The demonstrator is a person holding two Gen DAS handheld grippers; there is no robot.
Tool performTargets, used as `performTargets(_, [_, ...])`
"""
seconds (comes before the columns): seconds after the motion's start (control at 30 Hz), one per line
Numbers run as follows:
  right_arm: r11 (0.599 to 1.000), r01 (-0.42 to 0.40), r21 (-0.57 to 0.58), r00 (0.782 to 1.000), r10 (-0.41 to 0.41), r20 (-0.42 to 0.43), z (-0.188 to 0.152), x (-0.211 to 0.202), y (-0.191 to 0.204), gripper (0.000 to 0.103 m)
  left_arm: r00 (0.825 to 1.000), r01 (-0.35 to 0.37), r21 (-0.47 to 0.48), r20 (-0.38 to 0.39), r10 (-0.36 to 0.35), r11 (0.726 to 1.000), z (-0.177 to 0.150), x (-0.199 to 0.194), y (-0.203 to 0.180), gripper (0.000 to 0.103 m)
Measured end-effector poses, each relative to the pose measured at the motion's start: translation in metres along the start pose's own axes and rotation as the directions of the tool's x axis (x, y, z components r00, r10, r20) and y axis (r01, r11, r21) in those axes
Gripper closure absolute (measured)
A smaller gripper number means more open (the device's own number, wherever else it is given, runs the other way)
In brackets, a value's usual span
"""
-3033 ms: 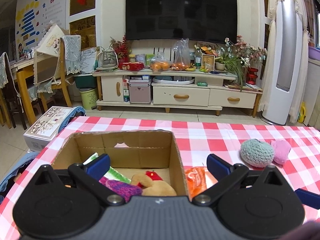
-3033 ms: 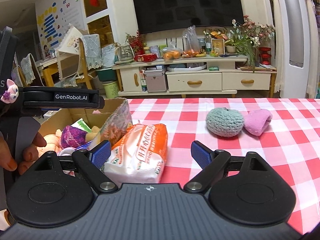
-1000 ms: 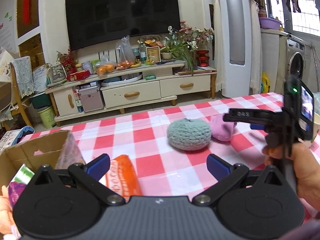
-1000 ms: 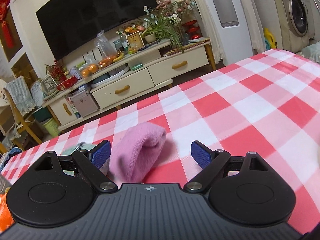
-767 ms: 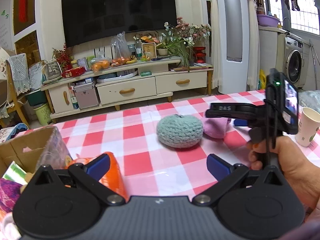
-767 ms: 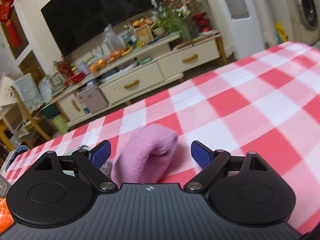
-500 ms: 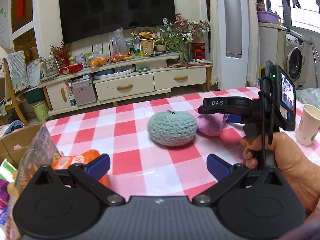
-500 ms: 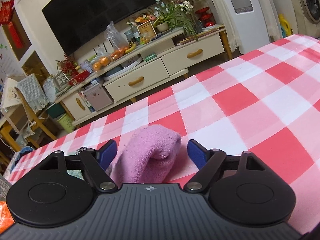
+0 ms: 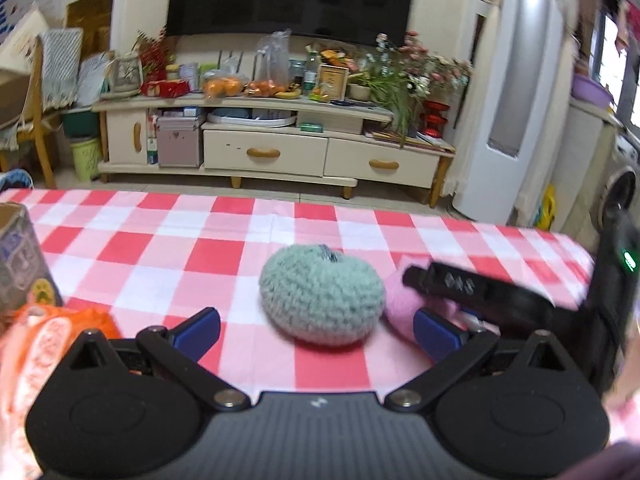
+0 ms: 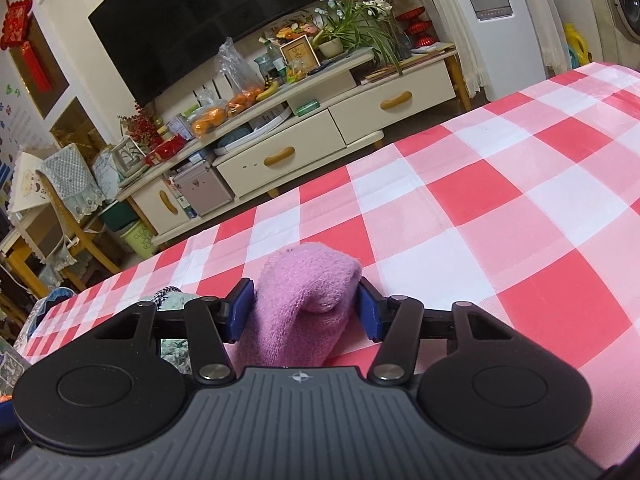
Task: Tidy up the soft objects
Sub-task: 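Grip the pink sock with the right gripper while the left grips the green knitted ball, then carry the pink sock and green ball over the cardboard box with both tools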
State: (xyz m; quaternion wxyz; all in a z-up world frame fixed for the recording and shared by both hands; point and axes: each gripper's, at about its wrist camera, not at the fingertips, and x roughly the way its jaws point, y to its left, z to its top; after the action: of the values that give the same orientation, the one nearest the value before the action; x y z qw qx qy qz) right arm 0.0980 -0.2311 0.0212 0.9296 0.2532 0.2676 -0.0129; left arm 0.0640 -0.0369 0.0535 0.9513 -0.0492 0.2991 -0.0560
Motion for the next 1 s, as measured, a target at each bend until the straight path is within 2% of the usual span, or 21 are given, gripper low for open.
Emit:
performTargets(0.3, [0.992, 0.085, 0.096, 0.994, -0.092, 0.067, 0.007, -0.004, -0.021, 0.038, 0.999, -0.002, -0.037, -0.039, 0.001, 0.999, 0.009, 0.048, -0.004, 0.001])
performTargets(0.63, [0.993, 0.107, 0.048, 0.992, -0.109, 0.059, 0.008, 0.004, -0.018, 0.036, 0.996, -0.047, -0.027, -0.084, 0.044, 0.999, 0.01, 0.079, -0.004, 0.002])
performTargets(0.7, [0.993, 0.109, 0.035, 0.992, -0.11, 0.058, 0.008, 0.004, -0.018, 0.036, 0.995, -0.042, -0.038, -0.095, 0.039, 0.998, 0.009, 0.081, -0.003, 0.008])
performTargets(0.73, [0.994, 0.109, 0.029, 0.992, -0.11, 0.056, 0.008, 0.004, -0.017, 0.036, 0.994, -0.036, -0.044, -0.104, 0.031, 0.998, 0.009, 0.081, -0.002, 0.015])
performTargets(0.87, [0.996, 0.093, 0.012, 0.995, -0.093, 0.047, 0.008, 0.004, -0.017, 0.037, 0.993, -0.017, -0.055, -0.119, 0.01, 0.998, 0.007, 0.08, -0.001, 0.026])
performTargets(1.0, [0.997, 0.077, -0.003, 0.996, -0.076, 0.038, 0.008, 0.004, -0.016, 0.038, 0.991, -0.01, -0.062, -0.135, 0.002, 0.998, 0.006, 0.073, 0.001, 0.029])
